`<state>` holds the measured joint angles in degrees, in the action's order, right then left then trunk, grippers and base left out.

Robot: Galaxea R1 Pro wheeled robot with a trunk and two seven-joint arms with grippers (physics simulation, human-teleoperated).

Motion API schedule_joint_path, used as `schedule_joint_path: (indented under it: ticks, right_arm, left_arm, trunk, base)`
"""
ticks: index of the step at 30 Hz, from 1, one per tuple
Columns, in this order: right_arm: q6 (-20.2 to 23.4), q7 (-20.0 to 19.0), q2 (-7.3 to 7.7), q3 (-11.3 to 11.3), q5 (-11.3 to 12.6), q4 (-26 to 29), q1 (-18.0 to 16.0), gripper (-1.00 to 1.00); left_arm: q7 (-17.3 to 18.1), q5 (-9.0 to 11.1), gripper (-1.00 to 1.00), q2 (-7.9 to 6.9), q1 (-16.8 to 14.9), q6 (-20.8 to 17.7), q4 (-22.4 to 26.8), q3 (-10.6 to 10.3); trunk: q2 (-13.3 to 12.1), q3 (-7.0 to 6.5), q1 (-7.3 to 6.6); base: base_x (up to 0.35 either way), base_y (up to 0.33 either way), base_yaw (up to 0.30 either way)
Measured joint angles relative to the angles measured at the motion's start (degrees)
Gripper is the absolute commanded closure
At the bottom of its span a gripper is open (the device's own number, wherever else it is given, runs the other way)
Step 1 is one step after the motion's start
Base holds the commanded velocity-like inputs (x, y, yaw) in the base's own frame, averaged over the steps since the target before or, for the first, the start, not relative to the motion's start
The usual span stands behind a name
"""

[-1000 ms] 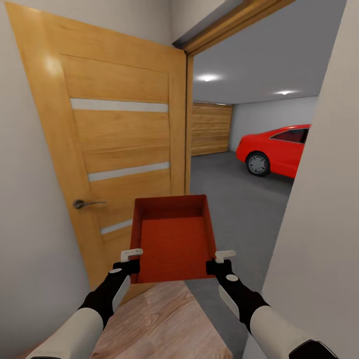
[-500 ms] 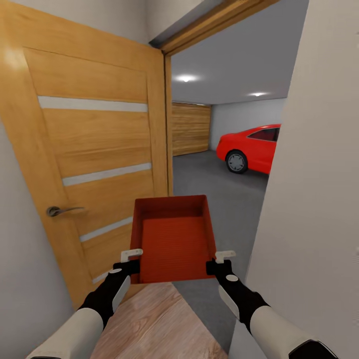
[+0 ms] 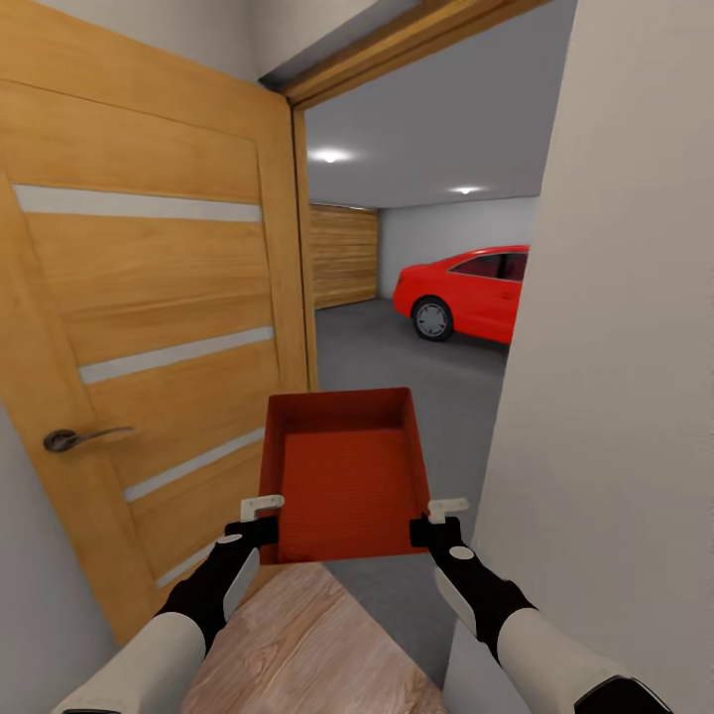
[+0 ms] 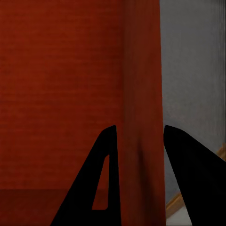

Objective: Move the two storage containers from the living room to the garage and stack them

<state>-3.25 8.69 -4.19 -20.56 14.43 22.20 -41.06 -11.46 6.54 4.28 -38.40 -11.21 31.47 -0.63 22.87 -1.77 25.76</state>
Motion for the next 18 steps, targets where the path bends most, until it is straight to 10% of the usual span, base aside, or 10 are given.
schedule_joint_path:
  ticks: [18]
  right_arm:
    - [0.0, 0.0, 0.0, 0.0, 0.0, 0.1, 0.0, 1.0]
  left_arm:
    - [0.0, 0.0, 1.0, -0.01, 0.0, 0.0, 0.1, 0.0]
  trunk:
    - [0.0, 0.0, -0.01]
  base:
    - [0.02, 0.178, -0.222]
